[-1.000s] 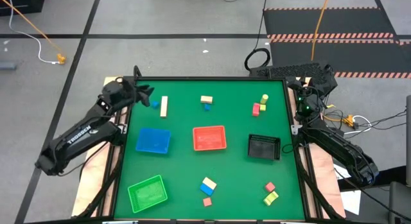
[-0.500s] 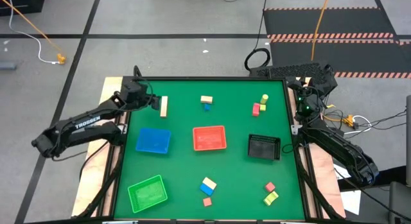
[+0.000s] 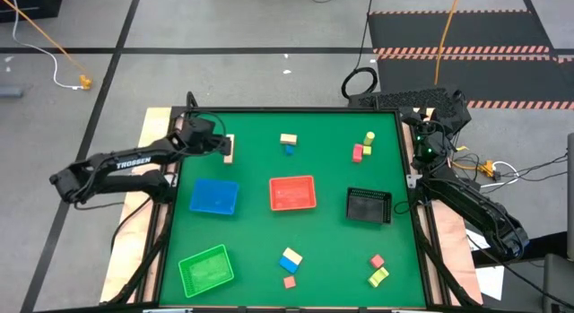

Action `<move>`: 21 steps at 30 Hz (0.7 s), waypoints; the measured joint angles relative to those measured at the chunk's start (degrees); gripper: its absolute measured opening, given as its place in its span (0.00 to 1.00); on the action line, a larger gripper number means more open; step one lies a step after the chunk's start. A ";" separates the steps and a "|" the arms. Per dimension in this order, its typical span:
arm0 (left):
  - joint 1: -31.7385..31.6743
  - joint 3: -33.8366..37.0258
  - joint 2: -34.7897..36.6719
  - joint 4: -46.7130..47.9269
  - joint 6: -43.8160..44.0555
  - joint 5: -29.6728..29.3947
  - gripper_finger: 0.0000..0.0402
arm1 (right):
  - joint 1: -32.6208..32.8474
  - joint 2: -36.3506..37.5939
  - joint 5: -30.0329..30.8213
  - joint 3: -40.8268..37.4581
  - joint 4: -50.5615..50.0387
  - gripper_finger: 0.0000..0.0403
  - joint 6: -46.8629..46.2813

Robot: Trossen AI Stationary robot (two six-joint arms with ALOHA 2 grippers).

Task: Sort & place blocks by color
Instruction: Put the top left brown block into the orange bin

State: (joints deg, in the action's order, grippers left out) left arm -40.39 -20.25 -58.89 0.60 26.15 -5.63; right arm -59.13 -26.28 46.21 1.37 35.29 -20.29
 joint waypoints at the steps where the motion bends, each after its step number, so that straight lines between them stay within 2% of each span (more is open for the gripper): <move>1: 0.28 0.00 -0.59 -0.52 0.06 -0.48 0.46 | 0.00 0.02 -0.02 0.00 0.00 0.52 0.00; 6: 2.16 -3.50 -4.49 1.83 0.99 -1.31 0.46 | -0.01 0.00 -0.02 -0.02 0.00 0.52 0.00; 14: 5.21 -11.39 -10.89 11.52 1.36 -6.42 0.46 | -0.01 0.02 0.00 -0.01 0.00 0.52 -0.02; 21: 5.38 -12.59 -12.31 14.95 5.72 -7.25 0.46 | 0.00 0.02 0.00 -0.02 0.00 0.52 -0.02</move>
State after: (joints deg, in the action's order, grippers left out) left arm -35.01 -32.84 -71.20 15.56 31.87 -12.87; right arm -59.13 -26.26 46.22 1.34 35.29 -20.32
